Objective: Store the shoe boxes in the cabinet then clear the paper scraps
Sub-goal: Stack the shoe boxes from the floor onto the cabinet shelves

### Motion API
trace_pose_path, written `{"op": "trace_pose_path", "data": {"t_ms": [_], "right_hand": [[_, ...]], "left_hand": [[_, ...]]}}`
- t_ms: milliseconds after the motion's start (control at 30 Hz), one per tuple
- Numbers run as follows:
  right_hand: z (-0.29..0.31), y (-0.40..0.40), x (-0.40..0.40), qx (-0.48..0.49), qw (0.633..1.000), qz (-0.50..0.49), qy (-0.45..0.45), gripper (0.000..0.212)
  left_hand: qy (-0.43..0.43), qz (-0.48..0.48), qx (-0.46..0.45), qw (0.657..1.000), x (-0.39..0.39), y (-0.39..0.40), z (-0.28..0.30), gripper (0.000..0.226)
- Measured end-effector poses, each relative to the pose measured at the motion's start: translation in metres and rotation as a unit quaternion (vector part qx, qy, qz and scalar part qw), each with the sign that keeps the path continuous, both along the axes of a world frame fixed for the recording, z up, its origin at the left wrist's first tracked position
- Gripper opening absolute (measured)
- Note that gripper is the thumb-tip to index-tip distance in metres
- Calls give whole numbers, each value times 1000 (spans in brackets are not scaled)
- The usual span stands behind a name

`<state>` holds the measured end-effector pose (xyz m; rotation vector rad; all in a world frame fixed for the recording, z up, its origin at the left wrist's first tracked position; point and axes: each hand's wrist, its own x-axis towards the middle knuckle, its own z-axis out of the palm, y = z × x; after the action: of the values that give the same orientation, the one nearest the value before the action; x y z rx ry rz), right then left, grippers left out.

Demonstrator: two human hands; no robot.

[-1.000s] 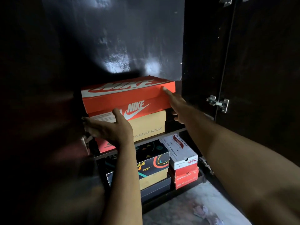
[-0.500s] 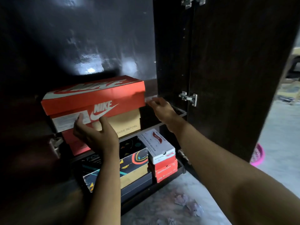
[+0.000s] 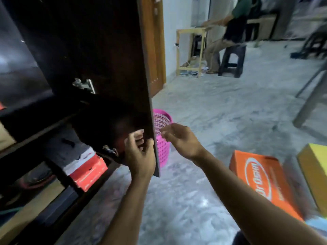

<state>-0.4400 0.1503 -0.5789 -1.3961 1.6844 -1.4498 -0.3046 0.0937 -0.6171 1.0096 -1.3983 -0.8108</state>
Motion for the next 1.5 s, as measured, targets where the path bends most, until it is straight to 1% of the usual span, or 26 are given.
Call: {"op": "trace_pose_path", "data": {"t_ms": [100, 200, 267, 300, 333, 400, 467, 567, 633, 667, 767, 833, 900, 1000, 1033, 1067, 1100, 1133, 1167, 1200, 1267, 1300, 1367, 1400, 1433, 1500], "right_hand": [[-43, 54, -72, 34, 997, -74, -5, 18], [-99, 111, -142, 86, 983, -160, -14, 25], [-136, 147, -181, 125, 966, -226, -13, 17], [-158, 167, -200, 150, 952, -268, -22, 11], [-174, 182, -212, 171, 936, -306, -34, 10], [-207, 212, -232, 214, 903, -368, -57, 17], [-239, 236, -250, 257, 871, -410, -83, 31], [-285, 257, -273, 327, 835, -437, -73, 77], [-305, 262, -282, 372, 818, -436, -47, 100], [-309, 262, -283, 392, 809, -435, -45, 102], [-315, 257, -287, 432, 782, -447, -36, 88], [-315, 252, -288, 452, 770, -450, -24, 88], [-317, 249, -286, 457, 767, -450, -35, 89], [-331, 247, -271, 450, 796, -397, -79, 90], [-337, 247, -262, 455, 803, -374, -88, 88], [-342, 246, -253, 464, 807, -352, -97, 82], [-347, 244, -245, 473, 810, -327, -115, 70], [-349, 242, -238, 476, 816, -300, -130, 58], [-349, 235, -230, 471, 823, -282, -141, 51], [-350, 232, -227, 457, 829, -290, -142, 54], [-349, 229, -234, 406, 824, -373, -128, 70], [-344, 229, -241, 371, 820, -418, -125, 73], [-339, 226, -263, 312, 808, -485, -125, 87], [-335, 224, -276, 303, 804, -499, -113, 96], [-337, 220, -291, 297, 810, -498, -93, 103], [-342, 213, -320, 302, 828, -469, -63, 105]], "left_hand": [[-59, -96, 47, 993, -69, 35, -43, 22], [-115, -175, 125, 970, -127, 68, -97, 22], [-158, -213, 177, 948, -162, 88, -133, 21], [-180, -228, 203, 935, -180, 100, -152, 20], [-197, -240, 229, 922, -192, 107, -167, 21], [-237, -267, 280, 891, -214, 124, -196, 29], [-282, -299, 320, 854, -235, 138, -225, 41], [-313, -334, 398, 795, -254, 152, -259, 68], [-315, -327, 443, 773, -264, 153, -278, 93], [-315, -322, 460, 765, -269, 153, -291, 102], [-320, -322, 505, 734, -278, 157, -316, 110], [-293, -315, 525, 734, -277, 162, -325, 104], [-250, -281, 533, 758, -273, 165, -336, 98], [-156, -163, 542, 810, -265, 161, -354, 108], [-122, -132, 542, 821, -260, 155, -369, 113], [-88, -108, 551, 823, -254, 151, -382, 117], [-61, -99, 570, 813, -248, 150, -385, 121], [-47, -98, 588, 801, -241, 156, -377, 121], [-39, -108, 594, 796, -235, 158, -371, 116], [-42, -128, 584, 800, -229, 163, -362, 104], [-59, -165, 563, 808, -222, 168, -355, 81], [-67, -176, 556, 810, -219, 166, -355, 75], [-88, -191, 536, 817, -212, 156, -351, 75], [-104, -198, 519, 825, -208, 149, -353, 79], [-123, -202, 502, 832, -203, 142, -354, 81], [-143, -218, 471, 843, -193, 130, -355, 79]]}}
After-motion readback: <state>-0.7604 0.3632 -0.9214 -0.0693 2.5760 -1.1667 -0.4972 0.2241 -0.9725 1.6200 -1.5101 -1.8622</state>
